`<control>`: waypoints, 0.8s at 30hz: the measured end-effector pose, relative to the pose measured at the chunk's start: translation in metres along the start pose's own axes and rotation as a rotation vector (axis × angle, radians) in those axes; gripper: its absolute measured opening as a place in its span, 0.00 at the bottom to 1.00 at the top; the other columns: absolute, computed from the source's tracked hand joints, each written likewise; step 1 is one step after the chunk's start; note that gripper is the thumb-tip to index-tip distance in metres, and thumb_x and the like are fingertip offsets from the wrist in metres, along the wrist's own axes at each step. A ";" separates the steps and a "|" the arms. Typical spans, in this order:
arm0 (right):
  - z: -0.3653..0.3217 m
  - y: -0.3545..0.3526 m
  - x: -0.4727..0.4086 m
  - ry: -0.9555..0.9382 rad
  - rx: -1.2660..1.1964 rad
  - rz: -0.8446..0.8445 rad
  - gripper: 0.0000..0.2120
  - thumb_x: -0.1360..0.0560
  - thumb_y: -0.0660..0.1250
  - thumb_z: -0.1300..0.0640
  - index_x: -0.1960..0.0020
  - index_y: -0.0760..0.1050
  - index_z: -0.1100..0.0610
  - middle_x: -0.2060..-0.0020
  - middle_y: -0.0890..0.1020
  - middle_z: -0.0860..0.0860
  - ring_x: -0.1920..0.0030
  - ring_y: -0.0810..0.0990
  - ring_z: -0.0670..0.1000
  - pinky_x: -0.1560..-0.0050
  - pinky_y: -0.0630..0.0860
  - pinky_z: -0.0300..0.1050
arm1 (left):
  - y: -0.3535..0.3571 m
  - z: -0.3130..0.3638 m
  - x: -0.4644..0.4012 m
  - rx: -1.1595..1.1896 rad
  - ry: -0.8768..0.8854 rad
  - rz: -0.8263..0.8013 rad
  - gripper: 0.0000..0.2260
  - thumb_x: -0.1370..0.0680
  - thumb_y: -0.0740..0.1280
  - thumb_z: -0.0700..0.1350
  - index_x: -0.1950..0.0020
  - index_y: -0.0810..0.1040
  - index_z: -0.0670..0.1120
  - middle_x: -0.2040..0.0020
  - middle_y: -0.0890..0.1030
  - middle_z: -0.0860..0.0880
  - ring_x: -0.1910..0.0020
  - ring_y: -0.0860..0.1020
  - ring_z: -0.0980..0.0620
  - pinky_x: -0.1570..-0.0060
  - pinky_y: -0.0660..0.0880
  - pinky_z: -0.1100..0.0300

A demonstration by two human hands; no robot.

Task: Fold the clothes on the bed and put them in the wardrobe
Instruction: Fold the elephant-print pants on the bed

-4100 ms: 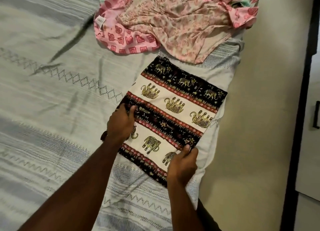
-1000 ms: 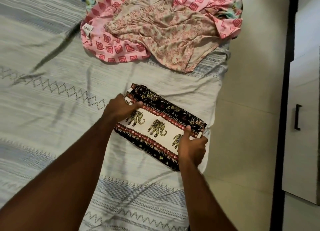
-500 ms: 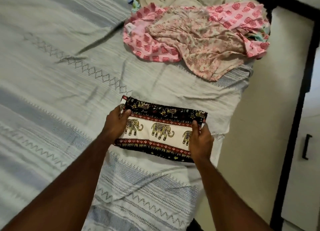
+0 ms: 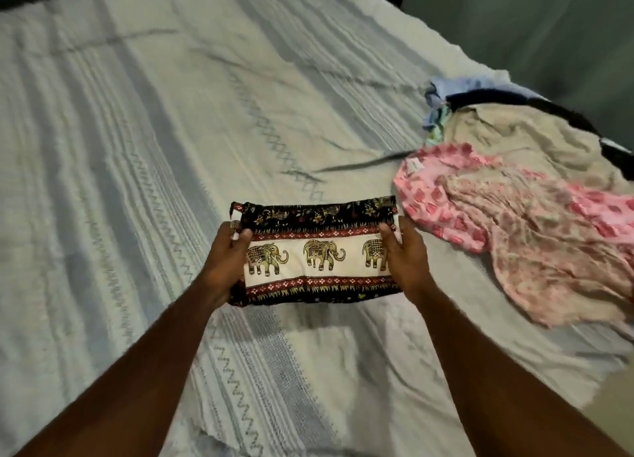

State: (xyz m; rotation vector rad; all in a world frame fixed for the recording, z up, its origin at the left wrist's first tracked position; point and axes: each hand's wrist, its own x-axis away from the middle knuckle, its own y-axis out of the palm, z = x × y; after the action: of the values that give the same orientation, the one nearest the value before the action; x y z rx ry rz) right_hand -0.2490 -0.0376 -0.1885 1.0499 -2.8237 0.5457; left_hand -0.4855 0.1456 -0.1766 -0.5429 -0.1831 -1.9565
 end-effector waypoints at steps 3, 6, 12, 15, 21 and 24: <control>-0.023 0.020 -0.047 -0.122 0.073 -0.047 0.11 0.17 0.63 0.44 0.44 0.76 0.51 0.55 0.85 0.49 0.57 0.86 0.48 0.56 0.84 0.59 | -0.007 0.019 -0.023 0.068 -0.035 0.073 0.08 0.15 0.62 0.46 0.36 0.71 0.48 0.44 0.83 0.45 0.51 0.85 0.45 0.59 0.83 0.44; -0.042 0.039 -0.092 -0.202 0.190 -0.096 0.12 0.17 0.62 0.45 0.43 0.76 0.53 0.58 0.83 0.45 0.57 0.84 0.46 0.56 0.82 0.50 | -0.013 0.030 -0.046 0.120 -0.045 0.154 0.09 0.15 0.62 0.47 0.36 0.71 0.50 0.43 0.83 0.44 0.50 0.85 0.44 0.55 0.82 0.39; -0.074 0.088 -0.163 -0.262 0.223 -0.206 0.06 0.17 0.63 0.49 0.46 0.76 0.51 0.59 0.83 0.45 0.60 0.83 0.45 0.59 0.81 0.48 | -0.032 0.045 -0.088 0.156 -0.050 0.261 0.10 0.15 0.62 0.48 0.34 0.71 0.50 0.42 0.83 0.45 0.48 0.85 0.44 0.53 0.81 0.34; -0.085 0.113 -0.189 -0.300 0.253 -0.239 0.07 0.17 0.63 0.49 0.46 0.75 0.52 0.59 0.83 0.46 0.60 0.83 0.46 0.60 0.79 0.45 | -0.044 0.049 -0.107 0.170 -0.052 0.305 0.10 0.15 0.61 0.47 0.34 0.70 0.49 0.42 0.82 0.45 0.50 0.85 0.44 0.53 0.81 0.35; -0.102 0.170 -0.225 -0.306 0.280 -0.288 0.09 0.17 0.62 0.48 0.42 0.75 0.52 0.57 0.84 0.50 0.61 0.84 0.47 0.61 0.83 0.50 | -0.073 0.059 -0.145 0.160 -0.063 0.386 0.11 0.15 0.60 0.47 0.32 0.69 0.50 0.41 0.81 0.45 0.48 0.84 0.44 0.52 0.81 0.36; -0.109 0.198 -0.243 -0.329 0.294 -0.298 0.10 0.18 0.61 0.45 0.43 0.75 0.51 0.57 0.84 0.50 0.60 0.84 0.50 0.58 0.83 0.56 | -0.091 0.065 -0.166 0.154 -0.046 0.414 0.11 0.15 0.60 0.47 0.32 0.69 0.49 0.40 0.80 0.44 0.49 0.85 0.43 0.54 0.82 0.36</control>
State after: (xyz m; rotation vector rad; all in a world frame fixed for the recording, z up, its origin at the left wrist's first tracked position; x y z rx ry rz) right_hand -0.1974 0.2900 -0.1941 1.7251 -2.8214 0.8399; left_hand -0.4901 0.3458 -0.1837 -0.4808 -0.2289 -1.5152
